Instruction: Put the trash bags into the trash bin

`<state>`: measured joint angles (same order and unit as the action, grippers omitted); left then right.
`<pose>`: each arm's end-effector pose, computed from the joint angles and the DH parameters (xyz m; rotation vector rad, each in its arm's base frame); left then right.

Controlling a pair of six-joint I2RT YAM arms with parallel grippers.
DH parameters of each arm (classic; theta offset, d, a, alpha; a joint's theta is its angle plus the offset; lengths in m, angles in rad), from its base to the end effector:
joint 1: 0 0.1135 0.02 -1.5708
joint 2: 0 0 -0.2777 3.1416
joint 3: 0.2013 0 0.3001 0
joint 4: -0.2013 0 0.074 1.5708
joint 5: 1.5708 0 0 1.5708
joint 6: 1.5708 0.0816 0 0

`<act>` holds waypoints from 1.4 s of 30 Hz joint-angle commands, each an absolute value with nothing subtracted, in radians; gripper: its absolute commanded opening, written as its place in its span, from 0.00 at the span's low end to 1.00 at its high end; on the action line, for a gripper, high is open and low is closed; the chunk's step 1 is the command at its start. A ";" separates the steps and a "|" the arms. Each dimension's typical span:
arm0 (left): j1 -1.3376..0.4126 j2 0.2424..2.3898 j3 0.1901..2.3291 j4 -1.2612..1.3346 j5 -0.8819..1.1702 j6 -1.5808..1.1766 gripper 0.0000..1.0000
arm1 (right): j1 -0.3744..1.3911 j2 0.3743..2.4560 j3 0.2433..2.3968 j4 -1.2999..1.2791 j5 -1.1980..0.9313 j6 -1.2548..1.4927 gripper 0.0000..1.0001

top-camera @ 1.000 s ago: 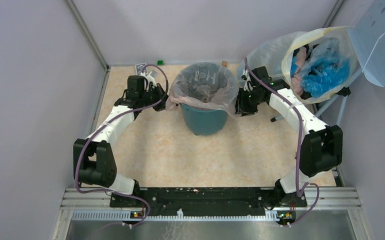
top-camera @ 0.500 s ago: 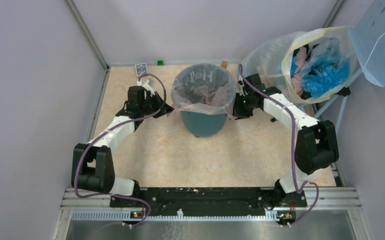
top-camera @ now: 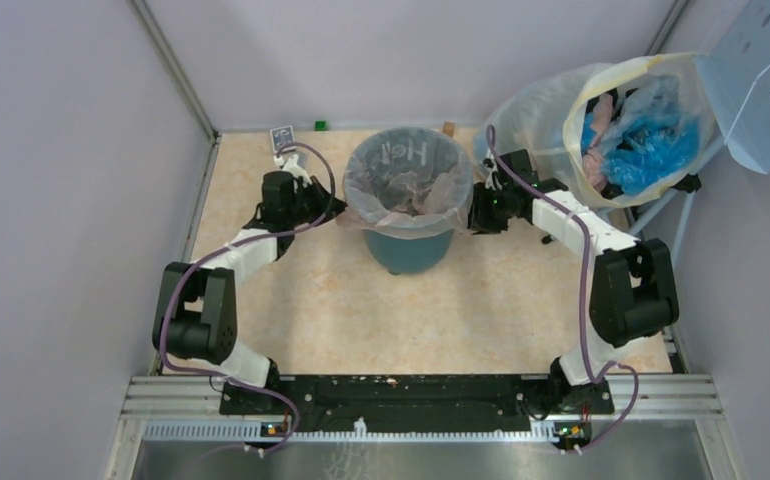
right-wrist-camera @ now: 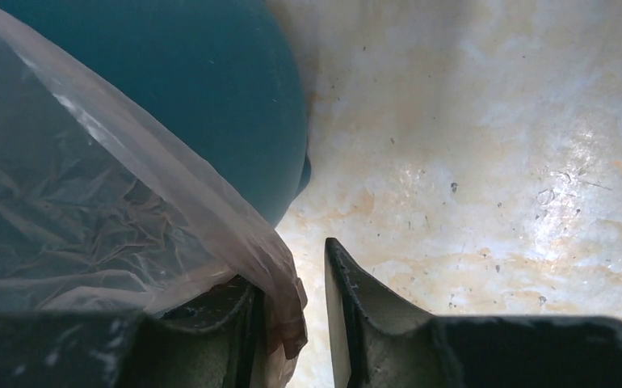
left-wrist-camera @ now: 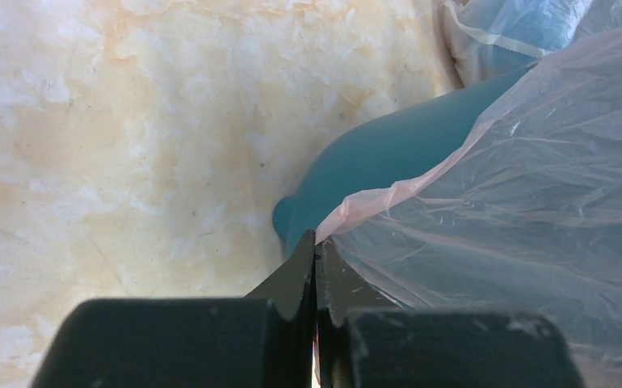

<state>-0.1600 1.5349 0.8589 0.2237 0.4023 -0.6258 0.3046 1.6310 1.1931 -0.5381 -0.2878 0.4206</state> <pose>0.4007 -0.0970 0.1887 -0.2224 2.0913 -0.8929 0.3878 0.1462 0.1943 0.0356 2.6158 0.6382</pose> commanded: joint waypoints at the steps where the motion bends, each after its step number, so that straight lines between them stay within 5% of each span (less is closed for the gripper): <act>1: -0.164 1.540 0.855 0.306 0.410 -0.617 0.00 | 0.301 1.613 1.254 -0.509 -0.302 0.396 0.30; 8: -0.164 1.503 0.888 0.221 0.396 -0.617 0.01 | 0.291 1.514 1.268 -0.539 -0.236 0.391 0.44; 13: -0.164 1.371 0.850 0.164 0.309 -0.681 0.37 | 0.290 1.419 1.255 -0.579 -0.195 0.388 0.59; 20: -0.163 1.223 0.850 0.025 0.212 -0.773 0.53 | 0.290 1.340 1.221 -0.531 -0.266 0.436 0.57; 27: -0.155 1.214 0.864 -0.089 0.161 -0.793 0.52 | 0.292 1.333 1.366 -0.653 -0.155 0.374 0.56; 31: -0.155 1.274 0.855 -0.013 0.275 -0.791 0.35 | 0.380 1.408 1.607 -0.828 0.070 0.272 0.55; 34: -0.157 1.370 0.885 -0.007 0.376 -0.799 0.24 | 0.445 1.444 1.744 -0.871 0.146 0.239 0.49; 42: -0.198 1.486 0.873 0.102 0.401 -0.776 0.13 | 0.610 1.591 1.903 -0.821 0.008 0.143 0.00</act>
